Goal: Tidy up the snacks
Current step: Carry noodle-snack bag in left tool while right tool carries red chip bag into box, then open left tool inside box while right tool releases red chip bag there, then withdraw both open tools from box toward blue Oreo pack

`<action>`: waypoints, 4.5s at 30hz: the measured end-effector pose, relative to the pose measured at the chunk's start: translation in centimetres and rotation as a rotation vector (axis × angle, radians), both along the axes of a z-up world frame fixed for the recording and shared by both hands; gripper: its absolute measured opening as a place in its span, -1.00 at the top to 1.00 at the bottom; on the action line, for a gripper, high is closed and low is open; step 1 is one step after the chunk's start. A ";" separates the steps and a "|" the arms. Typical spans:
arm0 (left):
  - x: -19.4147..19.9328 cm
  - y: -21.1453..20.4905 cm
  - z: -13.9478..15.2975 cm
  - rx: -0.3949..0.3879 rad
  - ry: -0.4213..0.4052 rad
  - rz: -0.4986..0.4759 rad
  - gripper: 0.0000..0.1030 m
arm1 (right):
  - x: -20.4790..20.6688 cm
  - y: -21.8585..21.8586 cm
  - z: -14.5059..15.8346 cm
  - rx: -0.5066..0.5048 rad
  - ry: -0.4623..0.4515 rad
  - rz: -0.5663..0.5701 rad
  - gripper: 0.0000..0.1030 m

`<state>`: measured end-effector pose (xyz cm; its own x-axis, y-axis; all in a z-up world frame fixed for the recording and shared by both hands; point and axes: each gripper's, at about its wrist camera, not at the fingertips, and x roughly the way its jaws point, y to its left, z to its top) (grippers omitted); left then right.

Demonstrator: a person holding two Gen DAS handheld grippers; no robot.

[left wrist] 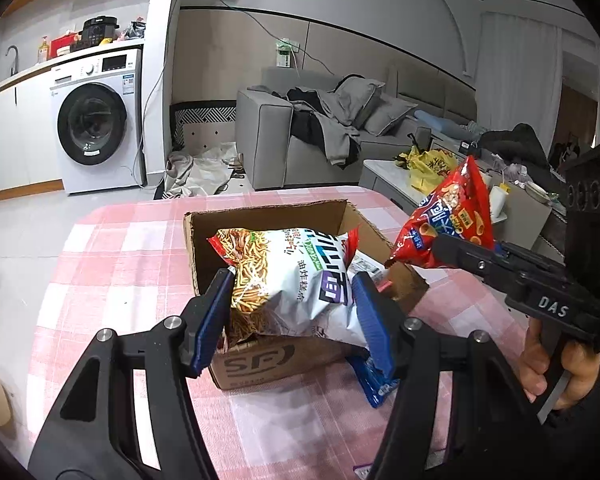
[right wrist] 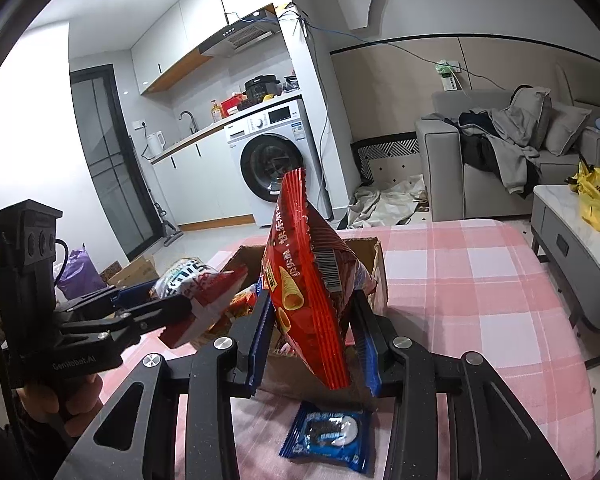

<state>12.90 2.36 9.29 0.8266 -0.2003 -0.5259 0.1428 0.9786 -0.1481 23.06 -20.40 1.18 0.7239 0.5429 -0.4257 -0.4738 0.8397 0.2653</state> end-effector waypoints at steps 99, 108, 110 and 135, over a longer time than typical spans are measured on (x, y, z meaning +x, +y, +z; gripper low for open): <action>-6.4 2.0 -6.9 0.002 0.102 0.070 -0.98 | -4.0 -2.5 -5.6 -0.212 0.115 0.013 -0.99; -7.2 0.1 -7.6 -0.011 0.144 0.019 -0.98 | -5.4 -2.6 -6.8 -0.249 0.148 0.029 -0.99; -7.3 -0.8 -7.9 0.000 0.154 -0.012 -0.98 | -5.5 -2.7 -6.9 -0.252 0.154 0.035 -0.99; -7.6 -5.4 -13.6 -0.016 0.362 -0.214 -0.98 | -5.8 -2.2 -8.3 -0.314 0.195 0.070 -0.99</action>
